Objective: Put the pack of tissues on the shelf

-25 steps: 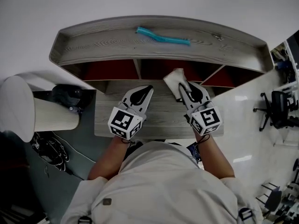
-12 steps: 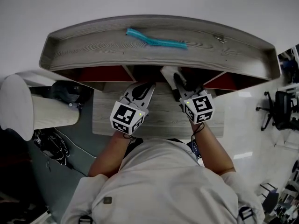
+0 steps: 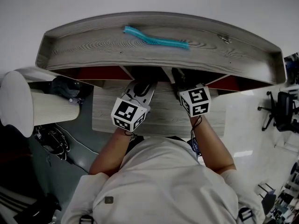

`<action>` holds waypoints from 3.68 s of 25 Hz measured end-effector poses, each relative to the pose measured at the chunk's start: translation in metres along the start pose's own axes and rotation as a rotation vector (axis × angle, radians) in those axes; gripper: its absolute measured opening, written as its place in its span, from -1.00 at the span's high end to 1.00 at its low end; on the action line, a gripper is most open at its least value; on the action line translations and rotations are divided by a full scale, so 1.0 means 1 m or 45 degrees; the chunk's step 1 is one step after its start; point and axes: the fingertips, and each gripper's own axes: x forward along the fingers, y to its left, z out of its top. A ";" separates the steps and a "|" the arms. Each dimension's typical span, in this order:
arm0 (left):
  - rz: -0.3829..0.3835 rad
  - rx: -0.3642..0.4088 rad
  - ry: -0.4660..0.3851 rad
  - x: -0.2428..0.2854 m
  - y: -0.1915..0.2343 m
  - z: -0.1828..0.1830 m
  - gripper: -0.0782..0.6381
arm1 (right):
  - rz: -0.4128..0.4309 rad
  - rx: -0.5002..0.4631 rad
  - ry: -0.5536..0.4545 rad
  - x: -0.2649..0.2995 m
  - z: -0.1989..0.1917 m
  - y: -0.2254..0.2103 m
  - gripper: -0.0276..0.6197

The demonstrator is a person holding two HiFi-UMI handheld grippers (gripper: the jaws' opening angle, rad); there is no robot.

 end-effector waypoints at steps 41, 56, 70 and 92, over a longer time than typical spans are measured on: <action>-0.044 0.048 -0.075 -0.079 -0.006 0.020 0.73 | -0.171 -0.121 -0.160 -0.040 0.048 0.042 0.09; -0.159 0.064 -0.114 -0.144 -0.017 0.019 0.73 | -0.202 -0.141 -0.155 -0.092 0.048 0.128 0.68; -0.268 0.111 -0.129 -0.242 -0.039 0.005 0.73 | -0.182 -0.142 -0.244 -0.151 0.050 0.245 0.85; -0.381 0.081 -0.106 -0.319 -0.090 -0.026 0.74 | -0.184 -0.169 -0.233 -0.232 0.031 0.342 0.85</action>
